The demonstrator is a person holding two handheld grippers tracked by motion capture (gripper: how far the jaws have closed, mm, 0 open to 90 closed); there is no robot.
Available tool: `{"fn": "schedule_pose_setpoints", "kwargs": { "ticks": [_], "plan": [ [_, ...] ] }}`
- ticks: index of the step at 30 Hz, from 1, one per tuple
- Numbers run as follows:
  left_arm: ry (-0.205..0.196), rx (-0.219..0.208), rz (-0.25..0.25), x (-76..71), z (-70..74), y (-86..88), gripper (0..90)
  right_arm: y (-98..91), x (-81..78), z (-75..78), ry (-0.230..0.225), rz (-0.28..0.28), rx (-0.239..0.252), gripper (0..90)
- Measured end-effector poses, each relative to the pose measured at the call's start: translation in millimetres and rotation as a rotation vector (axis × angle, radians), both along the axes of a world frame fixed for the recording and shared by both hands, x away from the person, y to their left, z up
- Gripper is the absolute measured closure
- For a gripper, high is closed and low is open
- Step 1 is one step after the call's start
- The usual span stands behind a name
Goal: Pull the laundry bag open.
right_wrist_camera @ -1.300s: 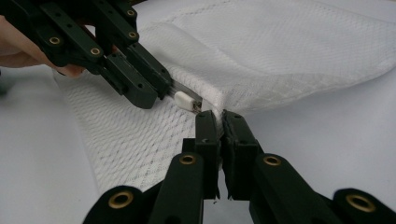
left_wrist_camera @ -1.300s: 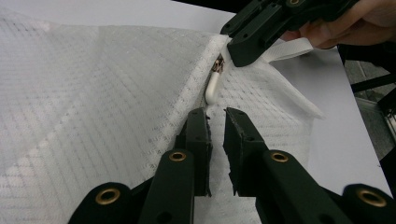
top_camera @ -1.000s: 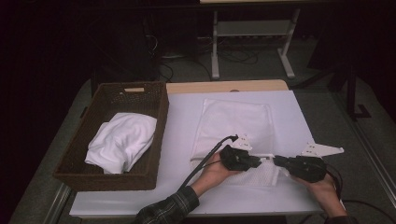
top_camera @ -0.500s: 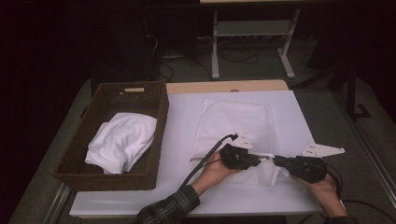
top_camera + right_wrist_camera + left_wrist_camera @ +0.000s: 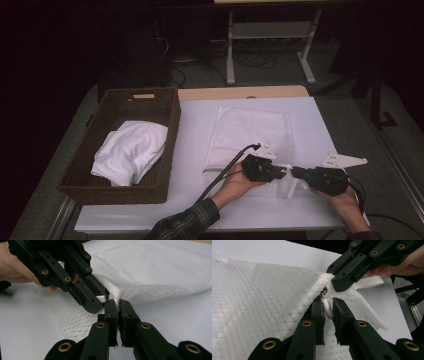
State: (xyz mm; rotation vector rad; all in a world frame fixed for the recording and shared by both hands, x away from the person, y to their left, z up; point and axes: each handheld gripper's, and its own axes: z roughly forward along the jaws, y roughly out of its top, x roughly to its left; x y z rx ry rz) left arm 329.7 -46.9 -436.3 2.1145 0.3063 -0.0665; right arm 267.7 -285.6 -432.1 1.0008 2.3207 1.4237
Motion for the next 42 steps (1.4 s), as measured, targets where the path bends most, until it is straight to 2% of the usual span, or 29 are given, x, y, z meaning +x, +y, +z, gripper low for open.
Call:
{"fn": "schedule_pose_setpoints", "kwargs": {
  "ticks": [6,10,22,25,32,42],
  "plan": [
    [0.004,0.000,0.013,0.4,0.3,-1.6,81.2,-0.9,-0.6,0.2,-0.005,-0.004,0.004,85.2],
    [0.024,-0.003,0.033,3.2,0.2,-0.6,85.5,-0.6,-0.7,-0.1,-0.005,0.000,0.000,85.2],
    [0.044,0.002,0.014,1.7,1.6,0.4,86.5,-1.9,0.2,-1.1,-0.007,-0.019,-0.010,85.3],
    [0.060,-0.002,0.011,2.5,1.0,1.7,86.6,-1.5,0.6,-1.8,-0.007,-0.023,-0.016,85.3],
    [0.043,0.012,0.010,1.3,1.4,2.3,86.6,-0.9,0.9,-2.4,-0.008,-0.027,-0.029,85.3],
    [0.045,0.014,0.018,0.9,1.5,4.7,86.6,-1.5,1.4,-3.1,-0.006,-0.040,-0.037,85.3]
  ]
}}
